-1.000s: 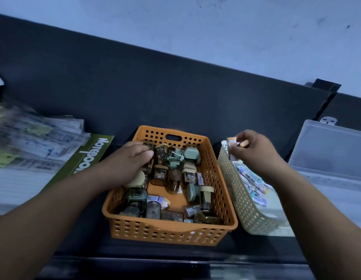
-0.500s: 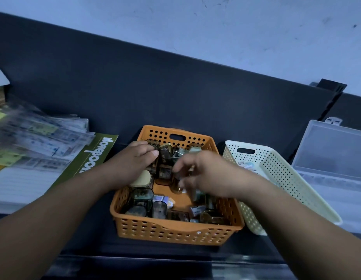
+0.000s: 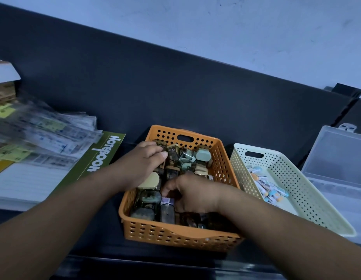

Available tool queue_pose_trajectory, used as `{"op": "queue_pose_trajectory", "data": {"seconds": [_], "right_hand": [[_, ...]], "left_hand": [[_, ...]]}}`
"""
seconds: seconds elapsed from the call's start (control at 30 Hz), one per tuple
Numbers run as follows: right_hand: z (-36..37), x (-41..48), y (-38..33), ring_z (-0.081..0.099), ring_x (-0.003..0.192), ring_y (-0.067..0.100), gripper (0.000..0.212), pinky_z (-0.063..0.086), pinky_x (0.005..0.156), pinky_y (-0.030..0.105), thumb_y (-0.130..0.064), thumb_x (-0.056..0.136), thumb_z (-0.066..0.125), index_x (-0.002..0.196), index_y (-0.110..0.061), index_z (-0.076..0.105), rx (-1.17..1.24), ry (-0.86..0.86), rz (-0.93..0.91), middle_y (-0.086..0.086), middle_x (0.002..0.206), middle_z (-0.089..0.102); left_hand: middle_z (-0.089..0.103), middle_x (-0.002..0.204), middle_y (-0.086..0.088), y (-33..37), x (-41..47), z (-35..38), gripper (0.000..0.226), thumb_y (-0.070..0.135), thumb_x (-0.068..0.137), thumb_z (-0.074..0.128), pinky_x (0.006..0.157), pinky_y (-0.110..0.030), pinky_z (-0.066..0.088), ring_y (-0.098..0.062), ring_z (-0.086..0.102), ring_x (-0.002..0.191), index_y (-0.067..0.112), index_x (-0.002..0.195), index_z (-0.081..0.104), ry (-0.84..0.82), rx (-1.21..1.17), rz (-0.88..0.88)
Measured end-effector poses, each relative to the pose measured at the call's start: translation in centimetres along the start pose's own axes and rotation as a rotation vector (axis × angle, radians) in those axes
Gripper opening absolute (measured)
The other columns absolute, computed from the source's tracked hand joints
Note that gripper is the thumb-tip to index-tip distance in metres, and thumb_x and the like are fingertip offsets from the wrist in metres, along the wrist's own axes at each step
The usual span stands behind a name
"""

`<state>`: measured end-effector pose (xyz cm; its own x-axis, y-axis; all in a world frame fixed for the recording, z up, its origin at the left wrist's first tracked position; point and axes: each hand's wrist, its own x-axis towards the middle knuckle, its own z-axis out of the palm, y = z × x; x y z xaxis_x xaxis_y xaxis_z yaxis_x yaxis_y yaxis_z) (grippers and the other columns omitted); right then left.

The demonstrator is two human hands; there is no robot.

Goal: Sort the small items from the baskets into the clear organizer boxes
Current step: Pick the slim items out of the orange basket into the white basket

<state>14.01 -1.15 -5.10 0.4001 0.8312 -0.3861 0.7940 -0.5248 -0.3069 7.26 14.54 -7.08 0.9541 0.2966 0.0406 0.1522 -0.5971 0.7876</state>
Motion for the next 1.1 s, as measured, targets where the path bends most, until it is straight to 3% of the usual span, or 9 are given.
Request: {"op": "queue_pose_trajectory", "data": {"seconds": [0.13,0.27,0.4,0.5,0.6,0.67,0.8,0.97,1.1], "right_hand": [[-0.1,0.2,0.3,0.054,0.056,0.011,0.036,0.040,0.042,0.015,-0.014,0.089,0.066,0.122,-0.022,0.057,0.021,-0.014,0.031,-0.004,0.071,0.056],[-0.4,0.0,0.1,0.043,0.058,0.002,0.037,0.034,0.050,0.019,-0.022,0.090,0.064,0.126,-0.024,0.054,-0.158,0.002,-0.014,-0.005,0.094,0.054],[-0.1,0.2,0.5,0.051,0.074,0.012,0.038,0.041,0.062,0.025,-0.023,0.089,0.065,0.126,-0.025,0.054,-0.201,-0.024,-0.019,0.001,0.113,0.058],[-0.1,0.3,0.7,0.053,0.072,0.013,0.034,0.041,0.061,0.025,-0.026,0.090,0.064,0.123,-0.022,0.056,-0.174,-0.010,0.006,0.002,0.106,0.061],[-0.2,0.3,1.0,0.057,0.092,0.020,0.033,0.047,0.076,0.029,-0.034,0.090,0.063,0.121,-0.023,0.058,-0.142,0.005,0.011,0.001,0.106,0.062],[-0.3,0.1,1.2,0.057,0.093,0.020,0.029,0.048,0.081,0.031,-0.038,0.092,0.060,0.116,-0.023,0.060,-0.119,0.030,0.016,-0.001,0.101,0.062],[-1.0,-0.3,1.5,0.054,0.077,0.014,0.017,0.043,0.067,0.027,-0.031,0.095,0.057,0.107,-0.021,0.064,-0.048,0.149,0.025,-0.009,0.077,0.053],[-2.8,-2.5,2.4,0.057,0.055,0.003,0.008,0.050,0.053,0.023,-0.021,0.096,0.057,0.091,-0.017,0.062,0.220,0.268,0.055,-0.001,0.071,0.063],[-4.7,-4.8,4.9,0.058,0.060,0.017,0.008,0.052,0.059,0.031,-0.017,0.093,0.061,0.088,-0.013,0.066,0.273,0.505,0.098,0.010,0.075,0.065]], "left_hand": [[0.021,0.155,0.010,0.0,0.0,0.0,0.051,0.045,0.098,0.038,0.107,-0.023,0.011,-0.006,0.017,0.141,0.022,0.143,0.041,-0.003,-0.001,-0.002],[0.021,0.155,0.010,0.0,0.0,0.0,0.051,0.044,0.098,0.037,0.107,-0.023,0.012,-0.006,0.017,0.142,0.022,0.144,0.040,-0.010,0.007,-0.006],[0.021,0.155,0.010,0.1,0.0,0.0,0.051,0.044,0.098,0.037,0.106,-0.023,0.012,-0.006,0.017,0.141,0.023,0.144,0.039,-0.013,0.021,-0.007],[0.021,0.154,0.010,0.1,0.0,0.0,0.050,0.044,0.098,0.037,0.106,-0.023,0.013,-0.005,0.018,0.141,0.022,0.144,0.040,-0.007,0.019,-0.011],[0.022,0.154,0.010,0.2,0.0,0.0,0.051,0.043,0.098,0.037,0.106,-0.023,0.013,-0.005,0.018,0.141,0.022,0.144,0.039,-0.007,0.019,-0.008],[0.022,0.154,0.010,0.2,-0.1,0.0,0.051,0.044,0.098,0.037,0.106,-0.023,0.013,-0.005,0.018,0.141,0.022,0.144,0.039,-0.006,0.019,-0.007],[0.022,0.154,0.011,0.2,-0.2,-0.1,0.051,0.045,0.098,0.036,0.106,-0.023,0.014,-0.005,0.020,0.140,0.022,0.144,0.039,-0.010,0.017,-0.009],[0.022,0.154,0.010,0.4,-0.4,-0.2,0.051,0.045,0.098,0.035,0.108,-0.024,0.015,-0.006,0.019,0.140,0.022,0.144,0.038,-0.012,0.045,-0.004],[0.023,0.154,0.009,0.5,-0.5,-0.3,0.051,0.045,0.098,0.036,0.111,-0.028,0.016,-0.007,0.020,0.140,0.023,0.144,0.039,-0.013,0.044,-0.008]]}}
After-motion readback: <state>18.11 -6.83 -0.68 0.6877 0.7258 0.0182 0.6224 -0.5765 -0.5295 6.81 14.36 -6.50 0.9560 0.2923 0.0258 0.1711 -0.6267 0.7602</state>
